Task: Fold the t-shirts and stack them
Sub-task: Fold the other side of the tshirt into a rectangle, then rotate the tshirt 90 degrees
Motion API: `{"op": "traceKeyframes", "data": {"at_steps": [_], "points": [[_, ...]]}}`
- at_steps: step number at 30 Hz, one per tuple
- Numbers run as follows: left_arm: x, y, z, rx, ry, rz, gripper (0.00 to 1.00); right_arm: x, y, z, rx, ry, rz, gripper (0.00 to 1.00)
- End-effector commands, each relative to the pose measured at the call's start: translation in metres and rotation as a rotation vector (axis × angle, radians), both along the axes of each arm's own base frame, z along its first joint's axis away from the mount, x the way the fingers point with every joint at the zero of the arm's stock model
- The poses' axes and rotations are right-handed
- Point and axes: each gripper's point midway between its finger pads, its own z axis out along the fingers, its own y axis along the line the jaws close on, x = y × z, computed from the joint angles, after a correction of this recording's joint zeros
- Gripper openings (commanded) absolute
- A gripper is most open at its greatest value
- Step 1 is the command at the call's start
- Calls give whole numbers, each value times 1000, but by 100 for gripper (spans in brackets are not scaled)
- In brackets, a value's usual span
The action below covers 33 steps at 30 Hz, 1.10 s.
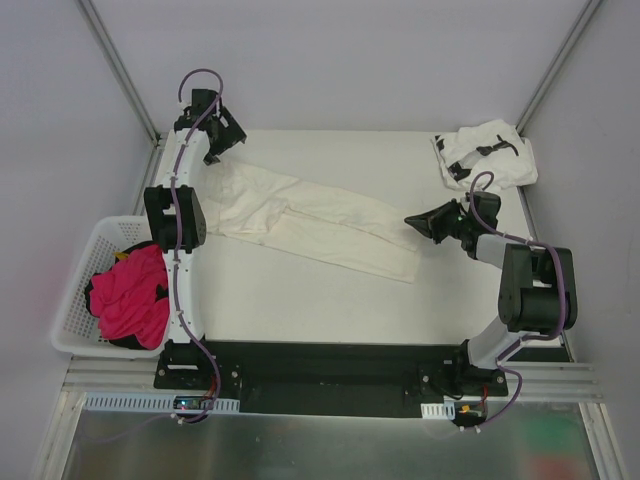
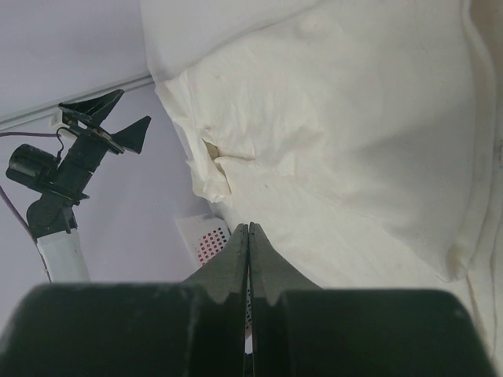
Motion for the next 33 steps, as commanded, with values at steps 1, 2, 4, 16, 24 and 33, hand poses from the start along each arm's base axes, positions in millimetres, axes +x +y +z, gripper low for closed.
{"op": "traceKeyframes", "data": {"at_steps": [1, 2, 4, 16, 24, 33], "points": [[-3, -33, 20, -57, -49, -83, 89, 2, 0, 18, 1, -63, 9, 1], [-3, -39, 12, -83, -33, -91, 88, 2, 0, 18, 2, -63, 8, 1], [-6, -56, 3, -121, -12, -115, 86, 2, 0, 19, -6, -70, 6, 1], [-34, -121, -31, -176, 90, -203, 84, 33, 24, -19, -40, -24, 108, 2], [-46, -117, -33, -153, 112, -212, 83, 67, 42, -40, -30, -10, 145, 9], [-51, -110, -19, -110, 88, -239, 83, 63, 29, -53, -21, 19, 121, 24]]}}
